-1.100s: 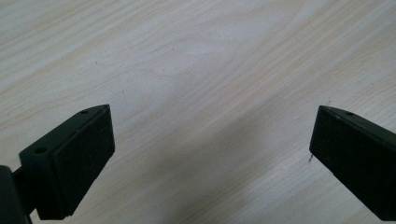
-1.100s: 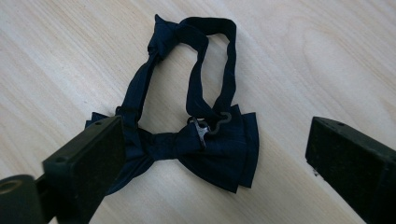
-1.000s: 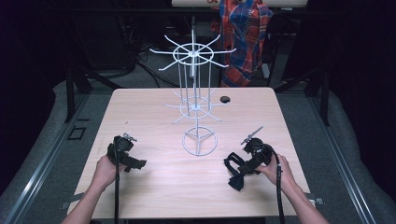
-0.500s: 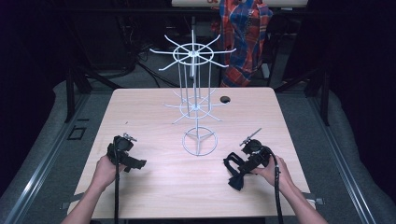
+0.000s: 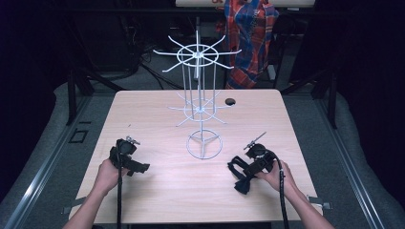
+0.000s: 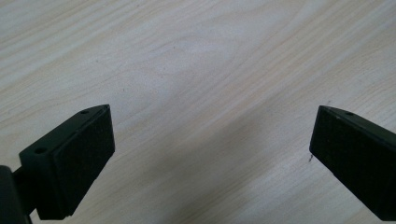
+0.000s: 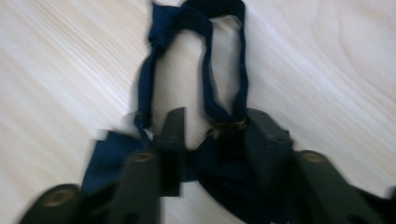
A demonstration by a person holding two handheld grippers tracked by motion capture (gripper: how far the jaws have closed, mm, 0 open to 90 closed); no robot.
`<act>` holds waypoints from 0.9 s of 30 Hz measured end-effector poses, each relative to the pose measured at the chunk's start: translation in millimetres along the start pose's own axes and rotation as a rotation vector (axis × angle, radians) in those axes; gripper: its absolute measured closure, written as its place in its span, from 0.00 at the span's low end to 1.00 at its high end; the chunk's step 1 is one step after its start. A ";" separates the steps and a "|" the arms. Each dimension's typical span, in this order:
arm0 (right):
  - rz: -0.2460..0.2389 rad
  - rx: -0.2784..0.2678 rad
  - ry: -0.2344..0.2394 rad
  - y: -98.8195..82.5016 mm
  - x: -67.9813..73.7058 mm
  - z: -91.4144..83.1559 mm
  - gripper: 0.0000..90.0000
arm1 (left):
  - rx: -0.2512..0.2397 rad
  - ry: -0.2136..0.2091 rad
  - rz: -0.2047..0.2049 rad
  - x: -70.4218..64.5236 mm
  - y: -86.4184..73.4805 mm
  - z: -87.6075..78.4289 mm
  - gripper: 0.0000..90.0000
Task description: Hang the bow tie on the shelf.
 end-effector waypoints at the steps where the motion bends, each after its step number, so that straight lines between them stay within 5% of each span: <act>1: 0.000 0.000 0.000 0.0 0.0 0.0 0.70 | 0.003 0.000 0.001 0.1 0.0 -0.1 0.00; 12: -0.065 0.007 -0.055 0.2 2.2 -1.9 0.92 | 0.001 -0.001 0.005 0.0 0.1 0.0 0.00; 27: -0.103 -0.121 -0.088 4.6 6.7 -26.2 0.96 | -0.008 0.000 0.001 0.6 0.0 -0.7 0.00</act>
Point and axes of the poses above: each handheld gripper's, and its own axes: z roughly forward along the jaws, y roughly out of its top, x roughly to its left, the point moved 2 cm from there along z, roughly forward along the jaws, and after that the axes turned 4 degrees about -y, right-handed, at the moved point
